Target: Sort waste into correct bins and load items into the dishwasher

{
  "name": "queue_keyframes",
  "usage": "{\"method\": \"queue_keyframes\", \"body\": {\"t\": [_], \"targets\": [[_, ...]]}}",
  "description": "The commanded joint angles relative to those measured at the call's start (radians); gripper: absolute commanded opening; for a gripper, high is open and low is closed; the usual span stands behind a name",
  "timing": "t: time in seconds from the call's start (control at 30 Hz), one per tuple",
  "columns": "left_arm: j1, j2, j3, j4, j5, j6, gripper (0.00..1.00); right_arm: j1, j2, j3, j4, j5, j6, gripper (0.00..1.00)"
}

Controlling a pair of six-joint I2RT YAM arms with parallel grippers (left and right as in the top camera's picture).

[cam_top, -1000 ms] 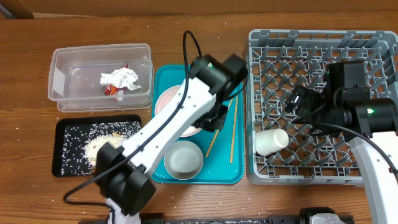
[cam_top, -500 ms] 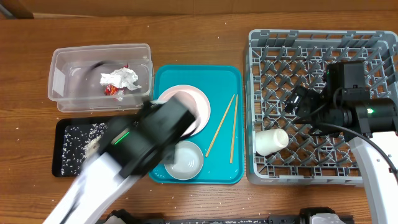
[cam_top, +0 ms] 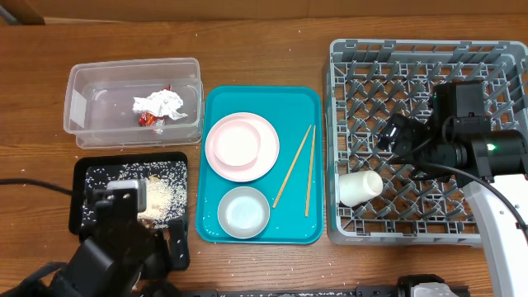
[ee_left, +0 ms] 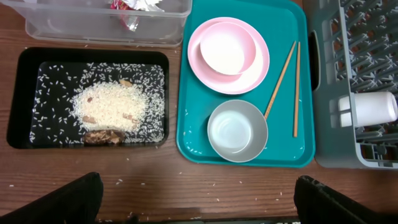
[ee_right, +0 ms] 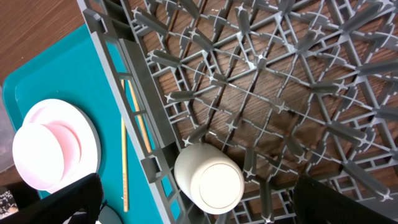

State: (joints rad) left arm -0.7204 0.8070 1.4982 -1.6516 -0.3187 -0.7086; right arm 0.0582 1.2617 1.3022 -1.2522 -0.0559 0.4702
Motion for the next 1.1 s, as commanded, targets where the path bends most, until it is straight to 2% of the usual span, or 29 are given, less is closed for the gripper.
{"method": "queue_keyframes", "body": {"t": [0.0,0.13,0.2,0.23,0.3,0.4,0.5,0.73,1.07], "targets": [[0.002,-0.004,-0.012,-0.002,-0.021,-0.021,1.0,-0.008,-0.003,0.019,0.002,-0.005,-0.006,1.0],[0.006,-0.009,-0.013,-0.031,-0.116,-0.021,1.0,-0.008,-0.003,0.019,0.002,-0.005,-0.006,1.0],[0.052,-0.024,-0.024,0.001,-0.127,-0.011,1.0,-0.008,-0.003,0.019,0.002,-0.005,-0.006,1.0],[0.093,-0.037,-0.038,0.043,-0.123,0.032,1.0,-0.008,-0.003,0.019,0.002,-0.005,-0.006,1.0],[0.174,-0.074,-0.084,0.159,-0.058,0.206,1.0,-0.008,-0.003,0.019,0.002,-0.005,-0.006,1.0],[0.297,-0.156,-0.206,0.389,0.132,0.624,1.0,-0.008,-0.003,0.019,0.002,-0.005,-0.006,1.0],[0.417,-0.256,-0.362,0.566,0.274,0.806,1.0,-0.008,-0.003,0.019,0.002,-0.005,-0.006,1.0],[0.571,-0.492,-0.715,0.774,0.369,0.832,1.0,-0.008,-0.003,0.019,0.002,-0.005,-0.006,1.0],[0.596,-0.705,-1.103,1.14,0.42,0.837,1.0,-0.008,-0.003,0.019,0.002,-0.005,-0.006,1.0]]}}
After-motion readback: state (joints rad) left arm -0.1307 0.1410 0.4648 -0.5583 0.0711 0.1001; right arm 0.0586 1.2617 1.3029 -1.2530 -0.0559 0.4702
